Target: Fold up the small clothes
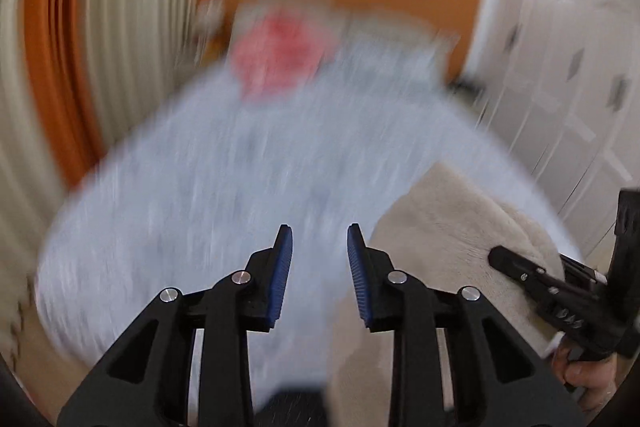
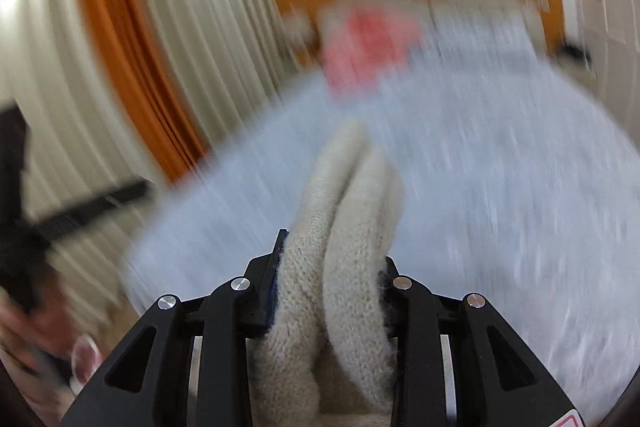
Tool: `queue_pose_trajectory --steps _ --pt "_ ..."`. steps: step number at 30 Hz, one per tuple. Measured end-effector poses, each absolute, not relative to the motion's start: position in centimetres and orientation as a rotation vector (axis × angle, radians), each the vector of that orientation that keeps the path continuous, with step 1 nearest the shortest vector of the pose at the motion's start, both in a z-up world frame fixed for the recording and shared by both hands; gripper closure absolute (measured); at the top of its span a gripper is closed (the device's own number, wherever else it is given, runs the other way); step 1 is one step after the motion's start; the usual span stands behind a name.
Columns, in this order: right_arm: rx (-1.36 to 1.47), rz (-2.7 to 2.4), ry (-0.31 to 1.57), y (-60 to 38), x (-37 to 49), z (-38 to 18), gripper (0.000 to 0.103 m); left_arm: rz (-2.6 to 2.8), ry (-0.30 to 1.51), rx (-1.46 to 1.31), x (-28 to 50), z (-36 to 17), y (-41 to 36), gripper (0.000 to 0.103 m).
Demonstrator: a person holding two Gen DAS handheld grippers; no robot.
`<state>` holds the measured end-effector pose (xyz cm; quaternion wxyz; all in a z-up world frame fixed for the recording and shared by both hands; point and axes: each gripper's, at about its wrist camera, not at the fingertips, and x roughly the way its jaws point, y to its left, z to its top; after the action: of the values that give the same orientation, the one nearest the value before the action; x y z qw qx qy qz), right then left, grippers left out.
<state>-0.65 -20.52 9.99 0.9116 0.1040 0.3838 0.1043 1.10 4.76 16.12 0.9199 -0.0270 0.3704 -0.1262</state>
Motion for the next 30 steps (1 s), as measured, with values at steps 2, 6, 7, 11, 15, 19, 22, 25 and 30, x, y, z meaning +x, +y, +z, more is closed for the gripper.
queue_pose_trajectory --steps 2,6,7,11,15,19,22,25,30 --pt "0.255 0.135 0.983 -21.5 -1.0 1.0 0.075 -0.223 0.966 -0.112 2.3 8.6 6.9 0.077" --pt "0.414 0.016 1.054 -26.7 -5.7 -4.4 0.074 -0.295 1.173 -0.267 0.7 -0.1 8.6 0.071" --pt "0.502 0.009 1.053 -28.5 -6.4 -4.4 0.073 -0.331 1.218 -0.31 0.4 -1.7 8.1 0.067" --pt "0.553 -0.013 1.083 -31.9 -7.0 -3.7 0.066 -0.423 1.222 -0.364 0.8 -3.4 4.9 0.032" --pt "0.422 -0.078 1.089 -30.8 -6.8 -3.7 0.033 -0.446 1.249 -0.414 2.3 -5.2 1.6 0.015" --pt "0.318 -0.115 1.108 -30.2 -5.4 -4.5 0.016 -0.427 1.353 -0.376 2.9 -7.8 -1.1 0.011" --pt "0.519 -0.014 1.209 -31.6 -4.7 -7.2 0.023 -0.423 1.373 -0.306 3.0 -8.1 -2.8 0.009" --pt "0.842 0.083 1.196 -33.6 -5.1 -9.3 0.066 -0.526 1.418 -0.37 3.4 -8.6 -4.2 0.046" --pt "0.754 0.144 1.064 -32.3 -5.0 -3.5 0.074 -0.55 1.312 -0.374 4.1 -3.7 -3.0 0.065"
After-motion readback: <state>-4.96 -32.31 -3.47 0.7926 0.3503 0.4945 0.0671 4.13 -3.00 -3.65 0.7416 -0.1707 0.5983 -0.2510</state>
